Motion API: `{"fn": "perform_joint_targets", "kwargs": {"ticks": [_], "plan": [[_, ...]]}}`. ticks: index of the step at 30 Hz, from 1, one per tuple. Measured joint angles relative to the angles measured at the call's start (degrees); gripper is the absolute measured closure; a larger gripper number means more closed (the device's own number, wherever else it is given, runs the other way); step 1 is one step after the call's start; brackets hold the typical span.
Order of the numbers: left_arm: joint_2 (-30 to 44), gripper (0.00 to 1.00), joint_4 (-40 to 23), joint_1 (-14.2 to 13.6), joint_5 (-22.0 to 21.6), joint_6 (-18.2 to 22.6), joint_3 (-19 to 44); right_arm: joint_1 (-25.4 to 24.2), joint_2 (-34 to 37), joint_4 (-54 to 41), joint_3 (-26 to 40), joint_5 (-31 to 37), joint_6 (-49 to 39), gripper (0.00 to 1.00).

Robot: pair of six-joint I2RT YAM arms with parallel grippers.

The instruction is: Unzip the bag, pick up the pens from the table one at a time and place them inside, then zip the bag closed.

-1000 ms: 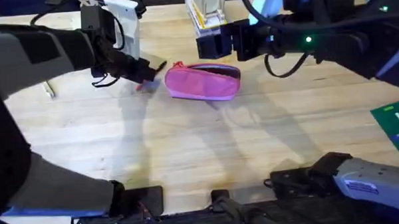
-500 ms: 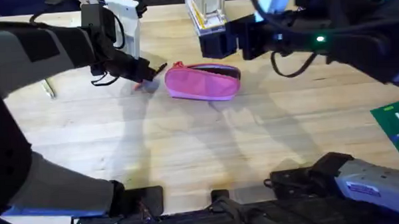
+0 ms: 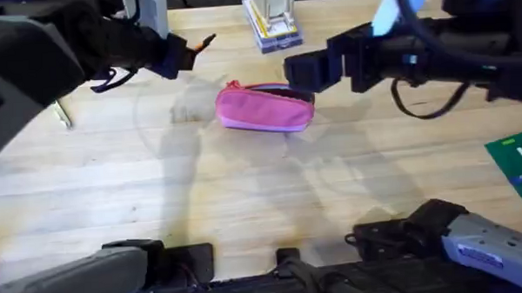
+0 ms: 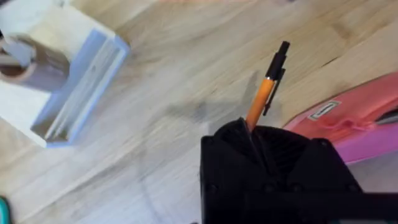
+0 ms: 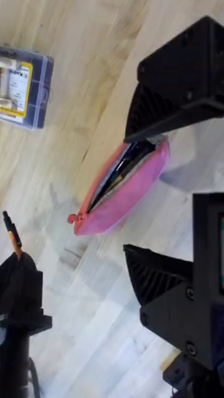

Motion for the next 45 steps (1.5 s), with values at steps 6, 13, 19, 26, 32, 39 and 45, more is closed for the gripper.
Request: {"fn": "perform_joint_targets", "kwargs": {"ticks": [6,13,19,26,32,39,45], "plan": [[-4.9,0.960,0.2,-4.8,2.4,0.0,0.0,0.0,-4.4,-3.1,0.0,0.0,0.0,0.004],[-6.4,0.960,1.8,-11.1,11.5,0.0,0.0,0.0,-9.7,-8.7,0.0,0.0,-0.2,0.004],[-5.8,0.959,2.6,-16.3,18.5,5.2,0.0,0.0,-13.4,-11.6,0.0,0.0,-0.2,0.004],[-1.4,0.959,7.0,-21.7,22.5,11.2,0.0,0.0,-15.6,-12.2,0.0,0.0,-0.2,0.003],[5.1,0.958,12.1,-24.2,23.5,12.4,0.0,0.0,-16.0,-13.4,0.0,0.0,-0.2,0.004],[12.1,0.959,16.3,-24.7,25.0,12.7,0.0,0.0,-16.0,-13.4,0.0,0.0,-0.3,0.004],[14.7,0.959,13.5,-24.3,22.9,12.9,0.0,0.0,-16.0,-13.4,0.0,0.0,-0.2,0.004]]}}
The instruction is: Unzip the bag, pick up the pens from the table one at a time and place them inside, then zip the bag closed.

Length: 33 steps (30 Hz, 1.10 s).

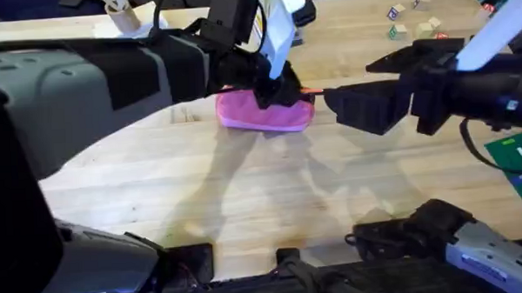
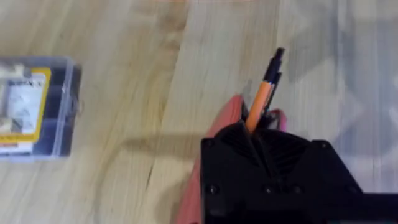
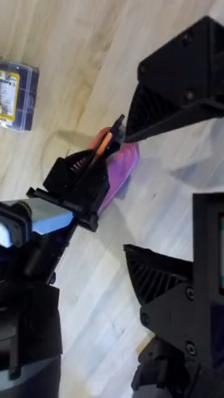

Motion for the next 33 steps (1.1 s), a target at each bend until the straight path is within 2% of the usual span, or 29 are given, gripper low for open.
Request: {"fn": "perform_joint_targets", "kwargs": {"ticks": [10,20,26,27,32,33], "plan": [[0.1,0.959,-9.4,0.6,-10.2,6.0,0.0,0.0,0.0,0.0,0.0,0.0,0.0,0.004],[0.1,0.958,-9.9,0.5,-20.2,7.6,0.6,0.0,0.0,0.0,0.0,0.0,0.0,0.004],[0.1,0.948,-9.9,0.5,-21.8,7.9,0.6,0.0,0.0,0.0,0.0,0.0,0.0,0.004],[0.1,0.832,-9.9,0.5,-22.2,8.3,0.6,0.0,0.0,0.0,0.0,0.0,0.0,0.004],[-0.1,0.080,-9.4,0.8,-24.0,8.3,1.1,0.0,0.0,0.0,0.0,0.1,0.0,0.004],[-0.2,0.027,-9.7,0.9,-24.1,8.4,1.3,0.0,0.0,0.0,0.0,0.4,0.0,0.004]]}}
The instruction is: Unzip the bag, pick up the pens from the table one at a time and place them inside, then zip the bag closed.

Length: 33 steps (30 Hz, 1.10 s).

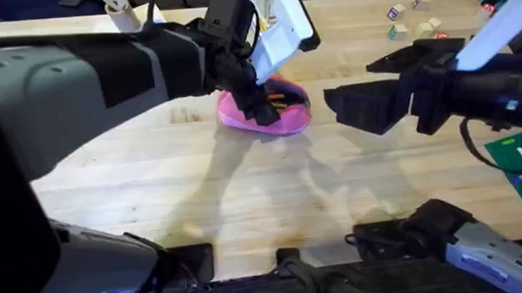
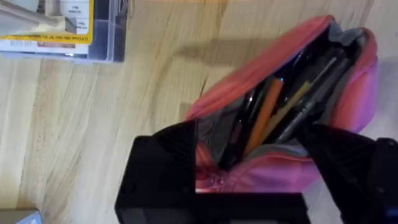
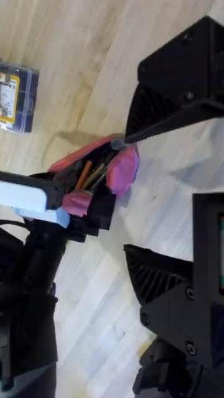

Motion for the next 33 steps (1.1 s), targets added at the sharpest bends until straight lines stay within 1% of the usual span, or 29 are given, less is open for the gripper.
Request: {"fn": "perform_joint_targets", "kwargs": {"ticks": [2,8,12,17,20,23,27,30,33], "plan": [[0.0,0.010,-0.1,-0.1,-0.1,0.1,0.0,0.0,0.0,-0.1,0.0,0.5,0.0,0.004],[-1.1,0.009,-0.2,-0.1,-0.3,0.0,-0.1,0.0,0.0,-0.3,0.0,1.3,-0.1,0.004],[-5.5,0.009,-0.3,0.4,-1.0,-0.7,-0.4,0.0,0.0,-0.6,0.0,1.5,-0.2,0.004],[-12.7,0.008,-0.5,2.8,-1.3,-2.3,-0.3,0.0,0.0,-1.0,0.0,1.5,-0.2,0.003],[-16.2,0.008,-1.9,4.9,-0.3,-2.8,-0.3,0.0,0.0,-1.2,0.0,1.6,-0.2,0.003],[-18.1,0.007,-4.3,7.5,1.8,-3.0,-0.3,0.0,0.0,-1.2,0.0,2.0,-0.2,0.003],[-18.5,0.007,-8.3,12.5,4.9,-3.1,-0.3,0.0,0.0,-1.2,0.0,2.1,-0.2,0.003],[-18.5,0.008,-11.8,17.0,8.2,-3.2,-0.3,0.0,0.0,-1.2,0.0,2.2,-0.2,0.003],[-18.5,0.007,-13.4,21.0,11.1,-3.3,-0.3,0.0,0.3,-1.2,0.0,2.2,-0.2,0.003]]}}
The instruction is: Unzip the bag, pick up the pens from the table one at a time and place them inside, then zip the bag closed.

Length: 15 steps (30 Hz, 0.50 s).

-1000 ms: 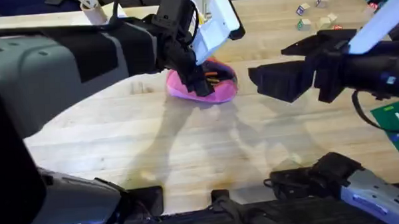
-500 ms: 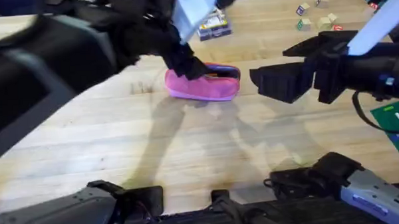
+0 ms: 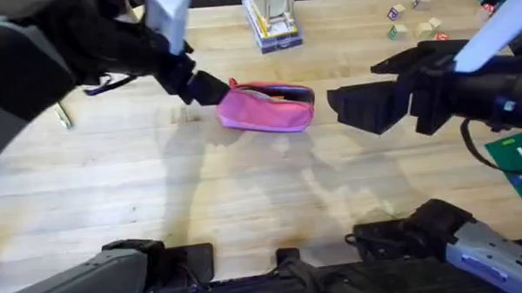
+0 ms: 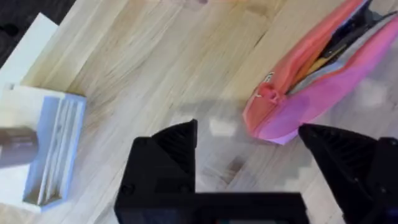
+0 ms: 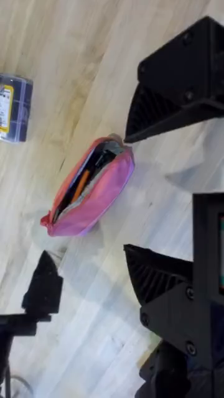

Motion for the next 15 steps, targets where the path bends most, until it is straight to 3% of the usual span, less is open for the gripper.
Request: {"fn": "perform_joint_targets", "kwargs": {"ticks": [6,15], "plan": [[0.0,0.007,0.6,4.7,2.2,0.0,0.0,0.0,4.1,0.7,0.0,0.0,0.0,0.003],[0.0,0.007,-0.7,5.5,-0.2,1.0,0.0,0.0,13.9,8.8,0.0,0.0,5.6,0.003]]}}
